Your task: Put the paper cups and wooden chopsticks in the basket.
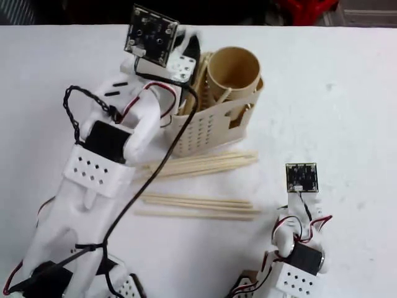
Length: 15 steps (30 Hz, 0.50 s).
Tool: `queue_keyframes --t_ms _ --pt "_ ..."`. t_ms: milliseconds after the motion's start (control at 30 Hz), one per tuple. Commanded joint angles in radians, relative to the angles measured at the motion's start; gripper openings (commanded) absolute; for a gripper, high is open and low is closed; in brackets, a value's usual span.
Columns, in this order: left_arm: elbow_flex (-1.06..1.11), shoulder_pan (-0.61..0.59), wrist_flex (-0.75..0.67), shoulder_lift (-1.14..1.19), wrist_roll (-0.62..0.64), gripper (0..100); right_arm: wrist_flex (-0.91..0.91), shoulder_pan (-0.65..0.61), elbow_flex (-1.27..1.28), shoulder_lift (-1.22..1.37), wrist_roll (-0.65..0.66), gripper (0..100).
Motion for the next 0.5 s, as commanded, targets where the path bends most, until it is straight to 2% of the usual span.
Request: queue_keyframes --t_ms 0,267,367,467 --pt "-0.037 0.002 0.107 -0.03 0.011 8 0.008 0.004 0.009 0.001 -0.009 1.8" --pt "0.114 0.053 0.43 -0.239 0.008 8 0.008 0.004 0.009 0.001 -0.009 1.8" --pt "0.245 0.096 0.459 -0.351 -0.046 8 0.008 0.004 0.009 0.001 -0.009 1.8" --pt "0.37 0.116 0.427 -0.481 -0.081 8 0.008 0.004 0.009 0.001 -0.009 1.8"
